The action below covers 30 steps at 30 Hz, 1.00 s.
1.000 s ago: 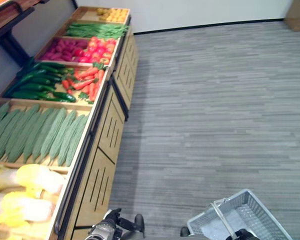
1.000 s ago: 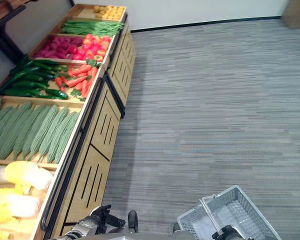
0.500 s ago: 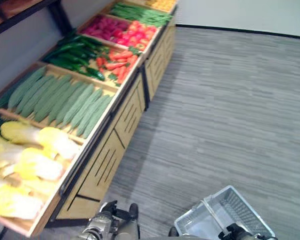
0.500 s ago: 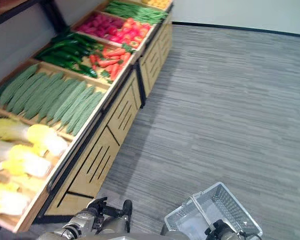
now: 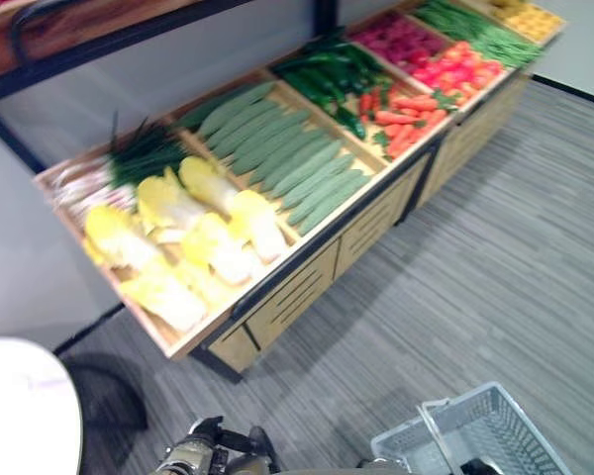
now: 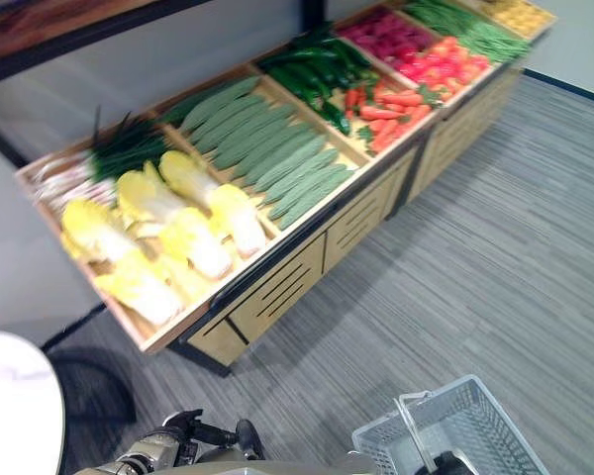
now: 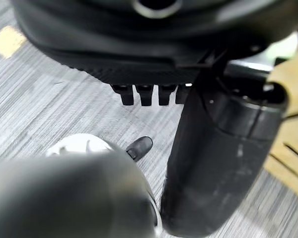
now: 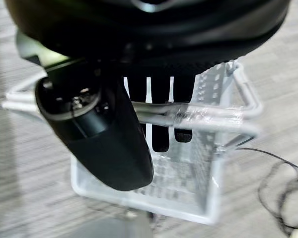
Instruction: Get the vegetables into the basket
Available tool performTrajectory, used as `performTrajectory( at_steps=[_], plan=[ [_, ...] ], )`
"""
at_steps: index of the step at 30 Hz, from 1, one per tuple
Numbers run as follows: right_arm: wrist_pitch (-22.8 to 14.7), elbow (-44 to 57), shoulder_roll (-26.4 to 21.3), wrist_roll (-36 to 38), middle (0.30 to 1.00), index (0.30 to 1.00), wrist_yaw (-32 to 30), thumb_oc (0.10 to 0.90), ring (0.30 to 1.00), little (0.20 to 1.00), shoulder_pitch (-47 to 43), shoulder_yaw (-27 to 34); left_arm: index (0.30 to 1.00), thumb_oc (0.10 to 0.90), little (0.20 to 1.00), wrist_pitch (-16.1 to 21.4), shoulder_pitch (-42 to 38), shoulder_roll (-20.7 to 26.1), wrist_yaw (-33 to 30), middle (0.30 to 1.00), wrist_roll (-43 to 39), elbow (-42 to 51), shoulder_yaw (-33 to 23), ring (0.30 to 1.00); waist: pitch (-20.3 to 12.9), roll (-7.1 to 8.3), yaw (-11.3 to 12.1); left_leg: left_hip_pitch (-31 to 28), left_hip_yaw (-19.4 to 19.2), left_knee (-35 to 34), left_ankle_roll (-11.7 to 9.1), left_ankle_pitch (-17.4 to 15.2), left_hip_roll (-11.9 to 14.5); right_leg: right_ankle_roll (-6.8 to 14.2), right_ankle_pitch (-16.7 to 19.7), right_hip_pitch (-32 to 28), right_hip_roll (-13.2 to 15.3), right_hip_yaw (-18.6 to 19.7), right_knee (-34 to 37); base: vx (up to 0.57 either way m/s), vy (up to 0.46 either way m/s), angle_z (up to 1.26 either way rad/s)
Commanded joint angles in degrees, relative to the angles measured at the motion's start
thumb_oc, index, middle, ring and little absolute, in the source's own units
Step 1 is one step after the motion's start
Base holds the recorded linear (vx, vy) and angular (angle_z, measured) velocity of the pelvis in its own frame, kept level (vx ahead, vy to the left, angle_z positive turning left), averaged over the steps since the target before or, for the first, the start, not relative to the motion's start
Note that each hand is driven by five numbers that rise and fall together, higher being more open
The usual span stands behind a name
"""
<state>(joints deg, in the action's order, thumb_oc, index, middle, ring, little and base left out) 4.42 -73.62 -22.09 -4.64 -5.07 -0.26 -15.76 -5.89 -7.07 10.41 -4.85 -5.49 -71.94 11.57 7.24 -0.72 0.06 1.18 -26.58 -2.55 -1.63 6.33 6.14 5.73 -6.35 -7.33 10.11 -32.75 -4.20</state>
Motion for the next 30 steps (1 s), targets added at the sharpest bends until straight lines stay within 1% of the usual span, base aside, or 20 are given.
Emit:
performTrajectory(
  at_steps=[1, 7, 8, 10, 13, 15, 16, 17, 19, 20, 21, 22, 23, 24, 25, 26, 27, 28, 29, 30],
  plan=[
    [0.3, -0.5, -1.3, -1.0, 0.300, 0.300, -0.3, 0.400, 0.300, 0.300, -1.3, 0.4, 1.000, 0.900, 1.000, -1.4, 0.3, 1.3, -1.0, 1.000, 4.5, -2.7, 0.0, 1.000, 1.2, 0.06, 0.1, -2.4, -1.3, 0.8, -7.9, 3.8, 6.6, -1.2, 0.6, 0.1, 0.6, 0.8, -1.8, 0.11, 0.146, -0.04],
    [0.5, -0.5, -0.9, -0.3, 0.300, 0.300, -0.4, 0.400, 0.300, 0.300, -2.0, 1.3, 1.000, 0.900, 1.000, -1.3, 0.9, 2.2, -1.2, 1.000, 4.9, -3.3, -0.7, 1.000, 0.7, 2.03, 1.4, -0.2, -1.4, 4.0, -5.3, -1.3, 2.8, 1.1, 2.7, -0.5, 3.7, 1.7, -1.0, 0.09, 0.142, -0.06],
    [0.5, -0.5, -0.9, -0.3, 0.300, 0.300, -0.4, 0.400, 0.300, 0.300, -2.0, 1.3, 1.000, 0.900, 1.000, -1.3, 0.9, 2.2, -1.2, 1.000, 4.9, -3.3, -0.7, 1.000, 0.7, 2.04, 1.5, -0.2, -1.4, 4.0, -5.3, -1.3, 2.8, 1.1, 2.7, -0.5, 3.8, 1.7, -1.0, 0.09, 0.146, -0.07],
    [0.6, -0.9, -0.9, 0.2, 0.300, 0.300, -0.4, 0.400, 0.300, 0.300, -2.2, 1.9, 1.000, 0.900, 1.000, -1.2, 1.0, 2.5, -1.2, 1.000, 4.8, -3.4, -1.1, 1.000, 0.3, 2.38, 1.7, -0.4, -1.3, 3.3, -4.0, -2.7, 0.9, 2.3, 3.9, -0.3, 5.0, 2.5, -0.8, 0.08, 0.154, -0.02],
    [0.6, -1.0, -1.2, 0.6, 0.300, 0.300, -0.5, 0.400, 0.300, 0.300, -2.8, 2.2, 1.000, 0.900, 1.000, -1.2, 0.8, 2.8, -1.3, 1.000, 4.8, -3.3, -1.1, 1.000, 0.4, 2.62, 1.9, -0.8, -1.4, 1.8, -3.0, -3.1, -0.7, 3.3, 5.3, 0.4, 6.1, 3.1, -1.4, 0.05, 0.136, -0.06],
    [0.7, -0.9, -1.2, 0.6, 0.300, 0.300, -0.5, 0.400, 0.300, 0.300, -3.2, 2.3, 1.000, 0.900, 1.000, -1.4, 0.8, 2.9, -1.2, 1.000, 5.0, -3.5, -1.1, 1.000, 0.3, 2.63, 1.9, -1.7, -1.9, -0.2, -2.0, -3.6, -2.1, 4.4, 6.6, 1.4, 7.5, 3.0, -3.2, 0.06, 0.233, -0.05],
    [0.6, -0.7, -1.3, 0.8, 0.300, 0.300, -0.4, 0.400, 0.300, 0.300, -3.3, 2.5, 1.000, 0.900, 1.000, -1.3, 0.6, 3.2, -1.1, 1.000, 4.9, -3.3, -1.1, 1.000, 0.4, 2.61, 1.8, -3.0, -1.5, -1.6, -0.9, -4.5, -3.6, 5.4, 8.4, 3.0, 9.3, 3.8, -7.7, 0.07, 0.214, -0.07],
    [0.6, -0.7, -1.3, 0.8, 0.300, 0.300, -0.4, 0.400, 0.300, 0.300, -3.3, 2.5, 1.000, 0.900, 1.000, -1.3, 0.6, 3.2, -1.1, 1.000, 4.9, -3.2, -1.1, 1.000, 0.4, 2.67, 1.9, -3.0, -1.6, -1.6, -0.8, -4.6, -3.8, 5.6, 8.3, 3.2, 9.6, 4.0, -8.0, 0.08, 0.205, -0.03],
    [0.6, -0.5, -1.3, 1.1, 0.300, 0.300, -0.3, 0.400, 0.300, 0.300, -3.4, 2.5, 1.000, 0.900, 1.000, -1.3, 0.3, 3.6, -1.1, 1.000, 4.8, -3.1, -0.9, 1.000, 0.8, 2.69, 1.0, -3.8, -0.6, -1.9, -0.3, -5.6, -4.7, 6.4, 10.7, 5.7, 10.4, 7.5, -11.4, 0.07, 0.104, 0.03],
    [0.3, -0.2, -1.1, 1.9, 0.300, 0.300, -0.2, 0.400, 0.300, 0.300, -3.6, 2.7, 1.000, 0.900, 1.000, -1.1, -0.1, 4.3, -1.2, 1.000, 4.7, -3.0, -0.8, 1.000, 1.4, 2.52, -0.2, -3.9, -0.6, -2.4, -0.2, -4.9, -4.5, 5.4, 12.0, 9.5, 8.6, 12.9, -9.7, 0.05, 0.042, 0.10],
    [0.3, -0.2, -1.1, 1.9, 0.300, 0.300, -0.2, 0.400, 0.300, 0.300, -3.6, 2.7, 1.000, 0.900, 1.000, -1.1, -0.1, 4.3, -1.2, 1.000, 4.7, -3.0, -0.8, 1.000, 1.3, 2.50, -0.1, -3.8, -0.8, -2.4, -0.2, -4.9, -4.5, 5.3, 12.1, 9.6, 8.5, 13.0, -9.7, 0.06, -0.005, 0.14],
    [0.3, -0.2, -0.9, 2.1, 0.300, 0.300, -0.2, 0.400, 0.300, 0.300, -3.7, 2.6, 1.000, 0.900, 1.000, -0.9, -0.3, 4.5, -1.3, 1.000, 4.6, -2.9, -0.8, 1.000, 1.7, 2.40, -0.5, -4.3, -0.2, -2.4, -0.4, -5.0, -4.3, 5.3, 12.1, 10.9, 7.9, 15.0, -8.7, 0.10, -0.042, 0.32],
    [0.2, -0.2, -0.8, 2.4, 0.300, 0.300, -0.3, 0.400, 0.300, 0.300, -3.9, 2.6, 1.000, 0.900, 1.000, -0.8, -0.5, 4.6, -1.2, 1.000, 4.6, -2.9, -0.6, 1.000, 2.2, 2.27, -1.2, -4.7, 0.7, -2.5, -0.7, -5.1, -4.3, 5.4, 12.3, 12.6, 7.1, 18.1, -7.2, 0.18, -0.077, 0.31],
    [0.1, 0.0, -0.5, 2.8, 0.300, 0.300, -0.3, 0.400, 0.300, 0.300, -4.1, 2.5, 1.000, 0.900, 1.000, -0.6, -1.1, 4.9, -1.4, 1.000, 4.9, -2.9, -0.2, 1.000, 3.2, 2.29, -2.6, -5.5, 2.7, -2.5, -1.0, -5.3, -4.2, 5.9, 12.6, 14.6, 5.8, 24.2, -5.5, 0.13, -0.070, 0.45],
    [0.1, 0.0, -0.5, 2.8, 0.300, 0.300, -0.3, 0.400, 0.300, 0.300, -4.1, 2.5, 1.000, 0.900, 1.000, -0.6, -1.1, 4.9, -1.4, 1.000, 4.9, -2.9, -0.3, 1.000, 3.1, 2.29, -2.5, -5.3, 2.6, -2.5, -1.0, -5.1, -4.1, 5.8, 12.9, 14.8, 5.7, 24.2, -5.3, 0.11, -0.049, 0.40],
    [0.1, 0.0, -0.4, 3.0, 0.300, 0.300, -0.3, 0.400, 0.300, 0.300, -3.9, 2.5, 1.000, 0.900, 1.000, -0.5, -1.2, 5.0, -1.4, 1.000, 5.0, -3.0, -0.3, 1.000, 3.2, 2.32, -2.8, -5.4, 3.1, -2.5, -1.1, -5.2, -4.2, 5.8, 12.5, 15.0, 5.3, 26.0, -4.2, 0.10, -0.052, 0.75],
    [-0.1, -0.1, -0.1, 3.4, 0.300, 0.300, -0.3, 0.400, 0.300, 0.300, -3.4, 2.5, 1.000, 0.900, 1.000, -0.3, -1.3, 5.0, -1.4, 1.000, 5.5, -3.3, 0.2, 1.000, 3.1, 2.47, -3.6, -6.0, 4.7, -2.5, -1.0, -5.9, -4.6, 6.2, 11.5, 14.1, 4.6, 30.2, -2.7, 0.10, -0.053, 0.71],
    [-0.1, -0.2, 0.0, 3.4, 0.300, 0.300, -0.3, 0.400, 0.300, 0.300, -3.4, 2.5, 1.000, 0.900, 1.000, -0.3, -1.3, 5.0, -1.4, 1.000, 5.5, -3.3, 0.1, 1.000, 2.9, 2.48, -3.5, -5.8, 4.6, -2.5, -1.1, -5.7, -4.5, 6.1, 11.8, 14.3, 4.5, 30.3, -2.5, 0.12, -0.081, 0.80],
    [-0.3, -0.4, -0.2, 3.8, 0.300, 0.300, 0.0, 0.400, 0.300, 0.300, -3.3, 2.7, 1.000, 0.900, 1.000, -0.1, -1.5, 5.1, -1.3, 1.000, 5.5, -3.4, 0.3, 1.000, 2.8, 2.05, -4.5, -5.8, 6.2, -2.5, -1.1, -6.0, -4.6, 6.2, 11.3, 15.0, 3.4, 35.5, -2.0, 0.14, -0.108, 0.75],
    [-0.2, -0.4, 0.0, 3.9, 0.300, 0.300, -0.3, 0.400, 0.300, 0.300, -3.6, 2.7, 1.000, 0.900, 1.000, -0.2, -1.8, 5.1, -1.6, 1.000, 5.2, -3.3, 0.5, 1.000, 2.8, 2.12, -5.0, -6.1, 7.6, -2.5, -1.4, -6.1, -4.6, 6.6, 13.0, 16.7, 3.1, 39.5, -0.6, 0.15, -0.103, 0.86]
  ],
)
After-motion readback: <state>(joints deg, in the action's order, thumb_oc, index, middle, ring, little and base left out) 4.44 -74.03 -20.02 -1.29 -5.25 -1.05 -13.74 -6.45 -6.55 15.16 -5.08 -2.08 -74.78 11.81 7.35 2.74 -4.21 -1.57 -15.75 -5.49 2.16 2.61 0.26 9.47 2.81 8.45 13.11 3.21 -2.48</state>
